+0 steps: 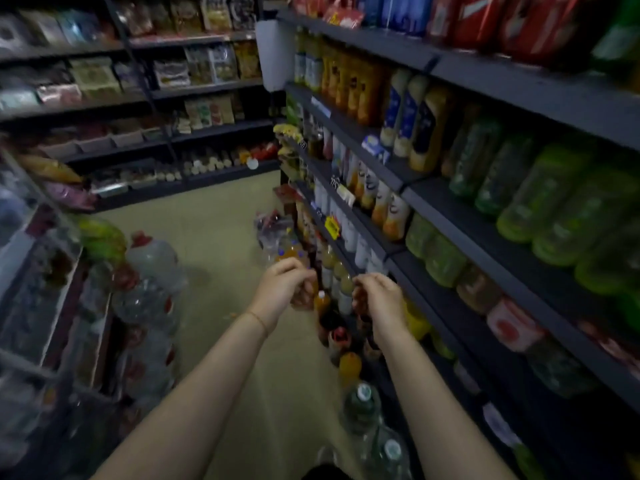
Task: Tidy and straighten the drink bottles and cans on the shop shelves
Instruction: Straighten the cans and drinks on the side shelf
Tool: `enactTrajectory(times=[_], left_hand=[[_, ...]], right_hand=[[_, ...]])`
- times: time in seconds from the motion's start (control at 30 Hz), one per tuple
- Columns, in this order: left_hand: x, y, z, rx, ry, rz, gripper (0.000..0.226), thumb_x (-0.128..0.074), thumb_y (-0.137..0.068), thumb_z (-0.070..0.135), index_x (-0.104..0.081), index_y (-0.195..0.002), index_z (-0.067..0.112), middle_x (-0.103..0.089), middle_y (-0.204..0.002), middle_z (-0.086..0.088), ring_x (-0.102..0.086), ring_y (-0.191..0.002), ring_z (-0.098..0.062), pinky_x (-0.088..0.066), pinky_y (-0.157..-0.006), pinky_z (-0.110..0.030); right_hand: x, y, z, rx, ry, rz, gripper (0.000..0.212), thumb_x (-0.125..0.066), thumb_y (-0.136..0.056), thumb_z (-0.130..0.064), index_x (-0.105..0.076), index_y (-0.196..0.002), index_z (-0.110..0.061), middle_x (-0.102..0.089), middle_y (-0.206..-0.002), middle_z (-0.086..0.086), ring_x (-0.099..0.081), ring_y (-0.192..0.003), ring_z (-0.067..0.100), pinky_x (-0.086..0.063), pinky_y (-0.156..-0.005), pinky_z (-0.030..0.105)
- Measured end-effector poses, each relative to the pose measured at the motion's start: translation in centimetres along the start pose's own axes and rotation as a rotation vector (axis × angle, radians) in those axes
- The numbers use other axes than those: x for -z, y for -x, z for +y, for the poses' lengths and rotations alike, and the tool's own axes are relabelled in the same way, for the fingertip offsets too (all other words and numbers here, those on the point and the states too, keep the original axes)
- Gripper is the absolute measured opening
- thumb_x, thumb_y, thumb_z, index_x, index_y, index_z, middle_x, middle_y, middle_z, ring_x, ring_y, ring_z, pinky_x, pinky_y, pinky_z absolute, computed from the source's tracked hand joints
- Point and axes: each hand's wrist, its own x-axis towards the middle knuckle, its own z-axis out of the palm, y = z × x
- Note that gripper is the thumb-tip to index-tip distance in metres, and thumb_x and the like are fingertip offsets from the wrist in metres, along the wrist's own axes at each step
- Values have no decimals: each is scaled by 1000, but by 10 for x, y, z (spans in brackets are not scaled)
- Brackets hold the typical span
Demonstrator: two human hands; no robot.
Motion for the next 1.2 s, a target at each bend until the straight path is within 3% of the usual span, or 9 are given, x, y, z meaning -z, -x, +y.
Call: enactTrajectory(times=[0.23,0.37,0.5,0.6,0.8,0.93,1.03,1.1,1.2], left_hand=[[32,-212,45,43,112,25,37,-62,-90,8,-52,-55,17,-56,-52,-5,-52,-47,-18,-42,-47,-26],[48,-338,41,83,101,40,40,-59,-96,31,-58,-61,12,-58,-58,-8,-54,-53,-22,-41,-53,-27],[70,-482,37,93,108,-17,35,-55,-99,28,-68,-74,9,-65,-65,-5,-60,-59,-18,-48,-54,-28],[89,-607,43,92,36,-51,23,-56,-98,27,-68,-90,9,-67,-81,-9,-61,-67,-19,-47,-50,-25],[81,-813,60,145,-225,-205,15,-56,-96,26,-65,-99,13,-66,-95,-12,-58,-78,-23,-41,-66,-32],[50,-873,72,-14,-375,-400,49,-68,-85,27,-53,-128,10,-59,-110,-2,-58,-99,-18,-46,-80,-34],[34,-890,71,-59,-420,-531,66,-78,-79,24,-47,-136,12,-57,-130,-8,-56,-118,-25,-47,-96,-38],[28,-896,62,-87,-442,-551,74,-80,-76,31,-44,-139,13,-55,-134,-10,-54,-122,-29,-46,-99,-42],[26,-904,58,-114,-467,-563,78,-83,-75,32,-43,-140,14,-56,-136,-10,-54,-123,-32,-45,-98,-41]], right_hand=[[-90,-175,-83,10,97,-38,20,-55,-97,-21,-60,-81,-10,-58,-68,6,-54,-60,19,-45,-57,31],[-143,-290,-93,31,182,-46,22,-55,-97,-23,-61,-81,-10,-60,-74,11,-55,-64,24,-43,-57,34],[-210,-427,-95,30,232,-13,12,-53,-98,-17,-63,-105,-19,-64,-89,6,-62,-69,24,-49,-55,35],[-260,-533,-99,-23,240,48,21,-51,-99,-12,-57,-119,-19,-61,-106,4,-64,-88,24,-58,-70,40],[-334,-689,-117,-213,163,61,57,-58,-96,-13,-38,-148,-21,-47,-141,-2,-52,-121,21,-46,-104,55],[-353,-734,-122,-253,160,144,55,-61,-86,-24,-44,-138,-32,-52,-139,-5,-52,-122,19,-46,-104,57],[-353,-741,-117,-271,162,177,63,-60,-79,-31,-43,-140,-35,-51,-143,-2,-50,-130,26,-44,-105,58],[-354,-740,-120,-313,115,190,61,-57,-92,-15,-38,-149,-26,-44,-151,3,-44,-136,29,-41,-109,57],[-355,-739,-124,-345,74,218,57,-46,-97,4,-38,-149,-19,-48,-141,4,-47,-132,27,-43,-108,53]])
